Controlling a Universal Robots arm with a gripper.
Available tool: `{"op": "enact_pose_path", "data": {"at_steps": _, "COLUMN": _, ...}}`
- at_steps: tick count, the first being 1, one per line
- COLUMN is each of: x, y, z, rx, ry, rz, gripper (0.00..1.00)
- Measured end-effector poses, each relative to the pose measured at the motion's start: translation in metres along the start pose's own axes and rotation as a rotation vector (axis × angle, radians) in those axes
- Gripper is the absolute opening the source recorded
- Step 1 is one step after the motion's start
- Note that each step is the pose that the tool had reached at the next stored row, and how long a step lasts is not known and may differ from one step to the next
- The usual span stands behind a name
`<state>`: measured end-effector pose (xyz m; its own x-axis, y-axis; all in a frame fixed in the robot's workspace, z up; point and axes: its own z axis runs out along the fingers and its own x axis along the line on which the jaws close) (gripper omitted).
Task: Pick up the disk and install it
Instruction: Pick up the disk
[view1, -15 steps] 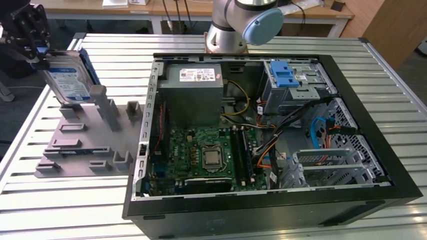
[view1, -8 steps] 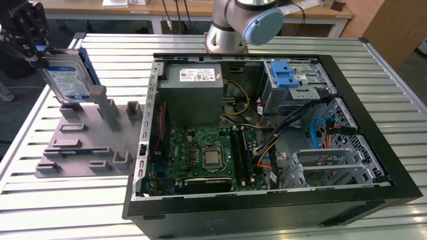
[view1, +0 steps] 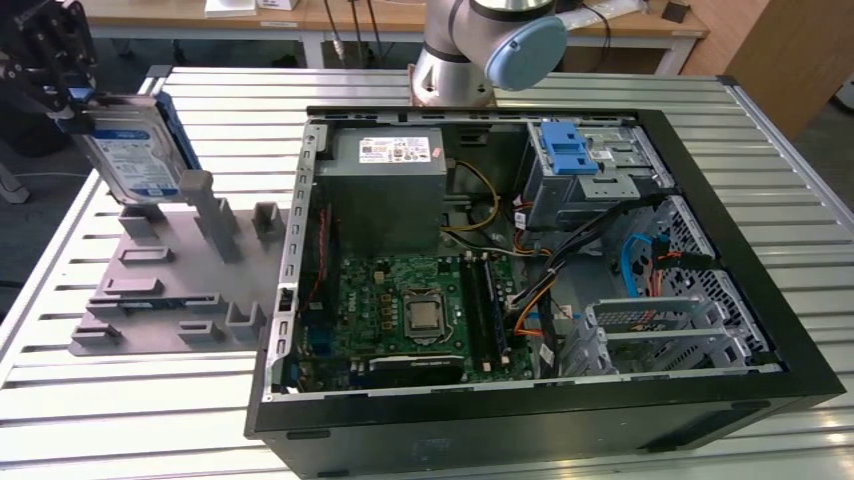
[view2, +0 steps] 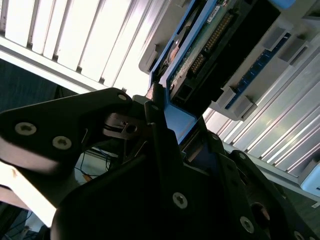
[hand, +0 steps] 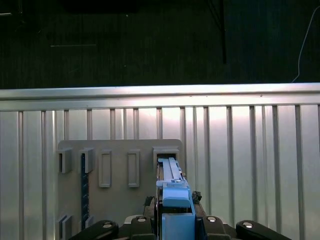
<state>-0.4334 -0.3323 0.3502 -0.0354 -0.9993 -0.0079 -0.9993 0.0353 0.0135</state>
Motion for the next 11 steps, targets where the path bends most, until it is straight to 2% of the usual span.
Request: {"op": "enact_pose_path", "data": {"at_steps": 11, "x": -0.0001, "y": 0.0001, "z": -0.0073, "rx": 0.0001, "ry": 0.0000, "rz": 0.000, "gripper": 0.36}}
